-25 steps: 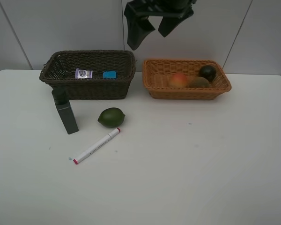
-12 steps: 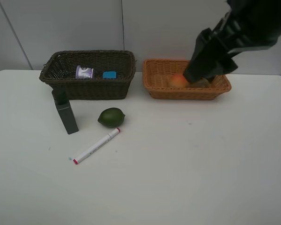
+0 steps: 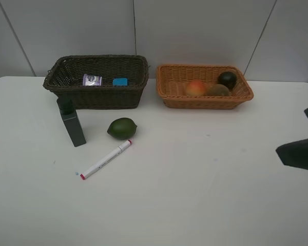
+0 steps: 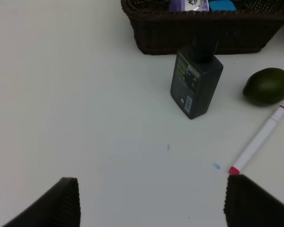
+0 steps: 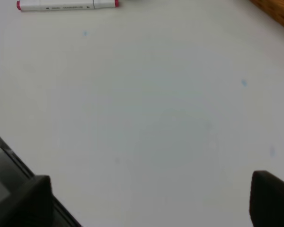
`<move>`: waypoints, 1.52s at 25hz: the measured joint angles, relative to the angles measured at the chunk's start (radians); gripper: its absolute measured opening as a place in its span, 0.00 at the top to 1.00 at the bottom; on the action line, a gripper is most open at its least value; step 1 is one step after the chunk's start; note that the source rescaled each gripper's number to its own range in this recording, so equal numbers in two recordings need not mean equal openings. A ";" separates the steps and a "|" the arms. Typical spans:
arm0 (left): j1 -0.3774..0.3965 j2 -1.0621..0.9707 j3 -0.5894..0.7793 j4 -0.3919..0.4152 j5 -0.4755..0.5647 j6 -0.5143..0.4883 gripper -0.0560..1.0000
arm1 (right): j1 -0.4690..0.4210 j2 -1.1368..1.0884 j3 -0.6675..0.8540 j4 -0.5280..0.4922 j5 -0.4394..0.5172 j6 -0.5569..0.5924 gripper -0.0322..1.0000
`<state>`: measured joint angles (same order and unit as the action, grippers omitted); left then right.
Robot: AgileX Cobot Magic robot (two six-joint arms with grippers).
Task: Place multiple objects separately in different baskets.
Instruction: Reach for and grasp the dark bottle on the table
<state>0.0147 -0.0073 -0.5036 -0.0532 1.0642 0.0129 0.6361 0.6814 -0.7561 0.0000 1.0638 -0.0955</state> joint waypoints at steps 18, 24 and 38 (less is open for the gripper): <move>0.000 0.000 0.000 0.000 0.000 0.000 0.17 | 0.000 -0.407 0.235 -0.081 -0.007 0.042 0.00; 0.000 0.000 0.000 0.000 0.000 0.000 0.17 | -0.061 -0.498 0.235 -0.082 -0.006 0.046 0.00; 0.000 0.000 0.000 0.000 0.000 0.000 0.17 | -0.467 -0.615 0.235 -0.014 -0.006 0.016 0.00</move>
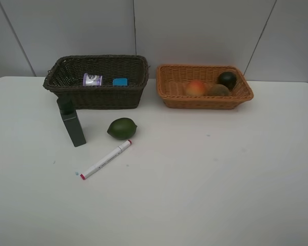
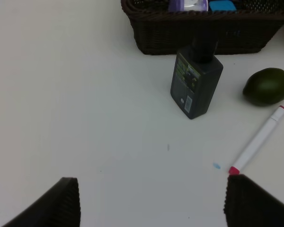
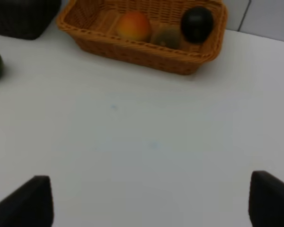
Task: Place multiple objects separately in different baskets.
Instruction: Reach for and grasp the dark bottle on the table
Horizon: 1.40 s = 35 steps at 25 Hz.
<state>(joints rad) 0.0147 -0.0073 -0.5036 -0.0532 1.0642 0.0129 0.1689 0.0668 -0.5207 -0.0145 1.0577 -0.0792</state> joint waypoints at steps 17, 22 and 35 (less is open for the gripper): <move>0.000 0.000 0.000 0.000 0.000 0.000 0.17 | -0.294 -0.070 0.000 0.014 0.001 0.000 0.00; 0.000 0.000 0.000 0.000 0.000 0.000 0.17 | -0.290 -0.070 0.000 0.014 0.001 0.000 0.00; 0.000 0.000 0.000 0.000 0.000 0.000 0.17 | -0.253 -0.070 0.000 0.014 0.001 0.000 0.00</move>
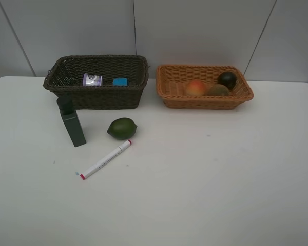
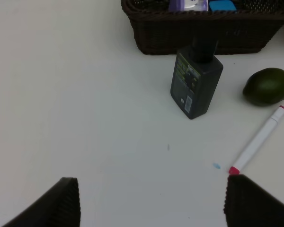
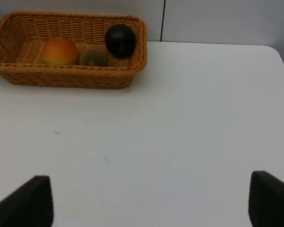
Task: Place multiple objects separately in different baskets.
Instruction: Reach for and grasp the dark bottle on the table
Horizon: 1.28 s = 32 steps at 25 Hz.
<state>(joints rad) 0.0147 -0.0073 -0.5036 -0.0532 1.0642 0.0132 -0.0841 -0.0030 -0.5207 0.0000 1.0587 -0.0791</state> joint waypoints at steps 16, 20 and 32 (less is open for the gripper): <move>0.000 0.000 0.000 0.000 0.000 0.003 0.17 | 0.000 0.000 0.000 0.000 0.000 0.002 0.00; 0.000 0.000 0.000 0.000 0.000 0.003 0.17 | 0.000 0.000 0.000 0.000 0.000 0.002 0.00; 0.000 0.092 -0.063 -0.005 0.002 0.005 0.17 | 0.000 0.000 0.000 0.000 0.000 0.002 0.00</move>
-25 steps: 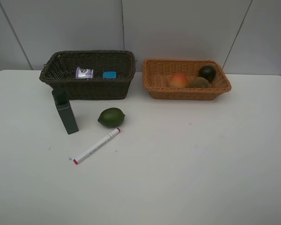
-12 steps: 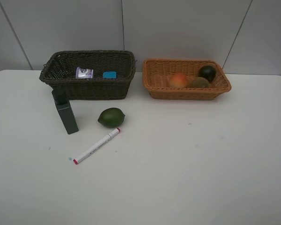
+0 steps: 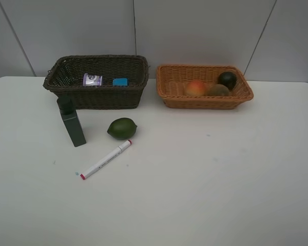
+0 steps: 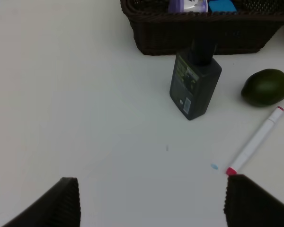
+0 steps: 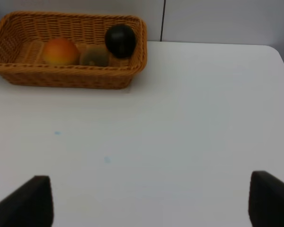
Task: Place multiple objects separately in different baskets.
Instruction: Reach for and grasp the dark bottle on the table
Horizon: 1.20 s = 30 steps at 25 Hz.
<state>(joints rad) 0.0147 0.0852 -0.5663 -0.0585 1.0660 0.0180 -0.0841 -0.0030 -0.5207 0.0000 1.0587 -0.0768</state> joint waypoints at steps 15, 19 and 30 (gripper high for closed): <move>0.000 0.787 -0.317 -0.100 -0.086 0.288 0.17 | 0.000 0.000 0.000 0.000 0.000 0.000 0.00; 0.000 0.950 -0.320 -0.101 -0.178 0.134 0.17 | 0.000 0.000 0.000 0.000 0.000 0.000 0.00; -0.116 1.236 -0.322 -0.114 -0.456 -0.232 0.18 | 0.000 0.000 0.000 0.000 0.000 0.000 0.00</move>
<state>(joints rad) -0.1011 1.3207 -0.8887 -0.1722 0.6096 -0.2141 -0.0841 -0.0030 -0.5207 0.0000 1.0587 -0.0768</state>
